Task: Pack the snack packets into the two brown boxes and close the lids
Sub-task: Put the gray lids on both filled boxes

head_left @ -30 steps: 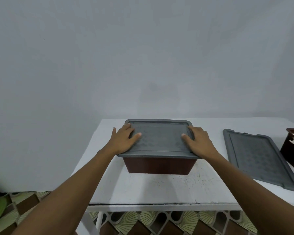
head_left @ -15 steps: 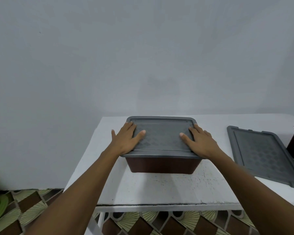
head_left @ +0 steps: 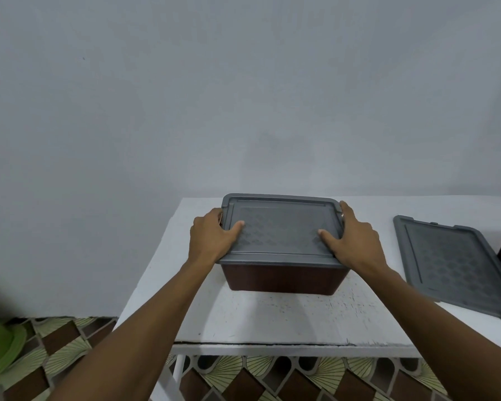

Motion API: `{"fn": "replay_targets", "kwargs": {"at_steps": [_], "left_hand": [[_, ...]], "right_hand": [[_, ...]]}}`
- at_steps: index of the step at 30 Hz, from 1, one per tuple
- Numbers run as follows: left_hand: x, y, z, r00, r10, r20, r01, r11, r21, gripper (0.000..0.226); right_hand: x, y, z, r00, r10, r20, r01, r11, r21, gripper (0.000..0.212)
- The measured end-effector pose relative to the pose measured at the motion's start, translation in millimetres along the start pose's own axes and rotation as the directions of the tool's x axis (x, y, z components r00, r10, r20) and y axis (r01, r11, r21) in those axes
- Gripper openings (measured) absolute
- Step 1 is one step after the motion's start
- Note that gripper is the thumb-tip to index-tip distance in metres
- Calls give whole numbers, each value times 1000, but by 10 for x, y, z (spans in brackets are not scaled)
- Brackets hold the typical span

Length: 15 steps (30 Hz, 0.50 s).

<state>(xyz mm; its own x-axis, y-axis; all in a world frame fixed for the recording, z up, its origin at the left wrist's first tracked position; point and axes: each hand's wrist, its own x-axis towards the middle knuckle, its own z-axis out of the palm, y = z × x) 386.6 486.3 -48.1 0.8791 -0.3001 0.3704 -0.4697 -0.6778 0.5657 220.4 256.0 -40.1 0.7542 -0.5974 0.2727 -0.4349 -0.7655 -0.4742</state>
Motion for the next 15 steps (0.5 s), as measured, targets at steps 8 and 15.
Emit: {"fn": "replay_targets", "kwargs": {"at_steps": [8, 15], "left_hand": [[0, 97, -35, 983, 142, 118, -160, 974, 159, 39], [0, 31, 11, 929, 174, 328, -223, 968, 118, 66]], "right_hand": [[93, 68, 12, 987, -152, 48, 158, 975, -155, 85], [102, 202, 73, 937, -131, 325, 199, 963, -184, 89]]}}
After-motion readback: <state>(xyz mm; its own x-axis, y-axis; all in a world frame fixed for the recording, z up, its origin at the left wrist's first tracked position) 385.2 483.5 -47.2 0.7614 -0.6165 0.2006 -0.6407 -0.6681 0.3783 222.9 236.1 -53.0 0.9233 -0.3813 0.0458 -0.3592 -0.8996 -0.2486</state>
